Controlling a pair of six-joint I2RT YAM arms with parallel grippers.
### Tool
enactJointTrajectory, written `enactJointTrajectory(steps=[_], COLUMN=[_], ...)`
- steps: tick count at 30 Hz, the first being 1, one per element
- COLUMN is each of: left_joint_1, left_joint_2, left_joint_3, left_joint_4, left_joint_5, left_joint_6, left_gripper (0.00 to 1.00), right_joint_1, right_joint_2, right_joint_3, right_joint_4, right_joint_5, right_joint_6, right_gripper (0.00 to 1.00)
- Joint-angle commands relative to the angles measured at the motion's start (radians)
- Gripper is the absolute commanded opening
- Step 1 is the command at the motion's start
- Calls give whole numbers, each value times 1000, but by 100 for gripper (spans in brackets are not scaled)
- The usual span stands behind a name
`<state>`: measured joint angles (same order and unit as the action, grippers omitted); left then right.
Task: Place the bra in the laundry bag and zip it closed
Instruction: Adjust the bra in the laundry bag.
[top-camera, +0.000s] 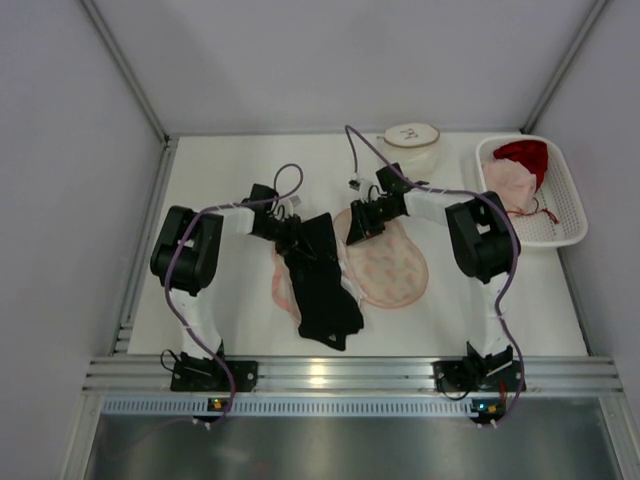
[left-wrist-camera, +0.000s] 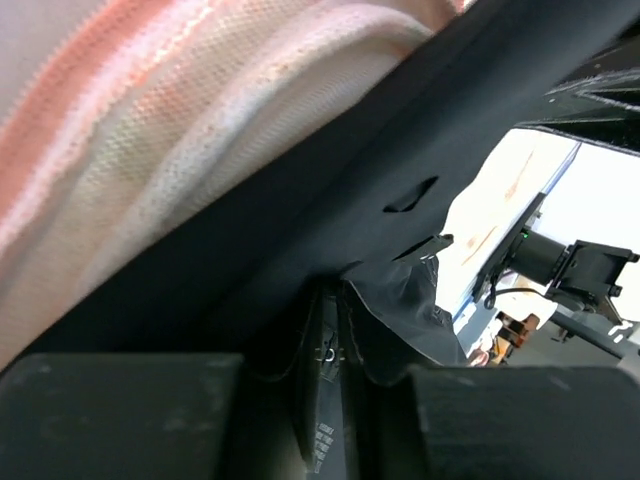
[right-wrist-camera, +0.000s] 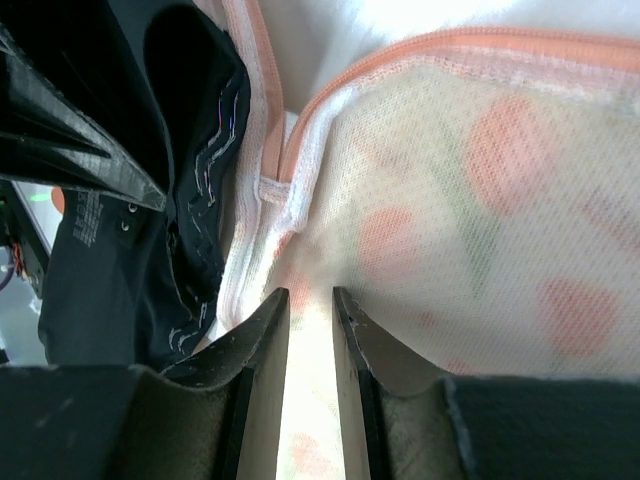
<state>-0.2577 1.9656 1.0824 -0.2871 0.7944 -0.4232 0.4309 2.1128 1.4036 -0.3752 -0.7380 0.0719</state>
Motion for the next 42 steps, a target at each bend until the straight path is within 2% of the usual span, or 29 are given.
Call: enactJointTrajectory(steps=[1, 6, 8, 11, 14, 15, 17, 18, 19, 21, 22, 24, 25, 28, 34, 37, 42], left_joint_1=[6, 0, 0, -2, -35, -55, -142, -185, -268, -358, -447, -544, -633, -777, -983, -1043, -1046], left_joint_2=[-23, -180, -274, -356, -467, -535, -611, -708, -753, -848, -916, -950, -950, -890, -674, -581, -484], left_joint_3=[-27, 13, 24, 47, 39, 27, -19, -89, -131, -240, -271, -337, -348, -345, -322, -322, -292], left_joint_4=[22, 22, 17, -69, -251, -294, -406, -428, -448, -451, -451, -448, -448, -446, -295, -212, -132], left_joint_5=[-153, 11, 31, 45, 16, 2, -82, -105, -130, -219, -245, -314, -323, -357, -454, -512, -551], left_joint_6=[38, 101, 141, 282, 554, 710, 863, 996, 1055, 1177, 1211, 1288, 1298, 1289, 1229, 1233, 1226], left_gripper=[19, 30, 36, 44, 47, 47, 46, 46, 46, 48, 49, 49, 49, 52, 53, 53, 53], right_joint_1=[9, 8, 5, 2, -12, -21, -30, -41, -49, -67, -75, -101, -110, -144, -175, -181, -188], right_joint_2=[-68, -89, -106, -142, -189, -201, -237, -249, -267, -284, -298, -309, -318, -335, -385, -407, -435], right_joint_3=[-26, -28, -26, -29, -52, -55, -61, -66, -68, -69, -69, -68, -66, -55, -40, -48, -78], right_joint_4=[-13, -11, -11, -11, -4, -5, -11, -17, -36, -57, -79, -100, -114, -151, -192, -205, -200], right_joint_5=[35, 32, 23, -6, -35, -46, -63, -69, -77, -89, -92, -98, -101, -98, -43, -23, -17], right_joint_6=[-32, -32, -27, -20, -9, -7, -9, -12, -21, -33, -43, -53, -61, -61, -110, -118, -121], right_gripper=[25, 25, 25, 27, 28, 28, 29, 29, 29, 30, 30, 31, 32, 37, 50, 60, 73])
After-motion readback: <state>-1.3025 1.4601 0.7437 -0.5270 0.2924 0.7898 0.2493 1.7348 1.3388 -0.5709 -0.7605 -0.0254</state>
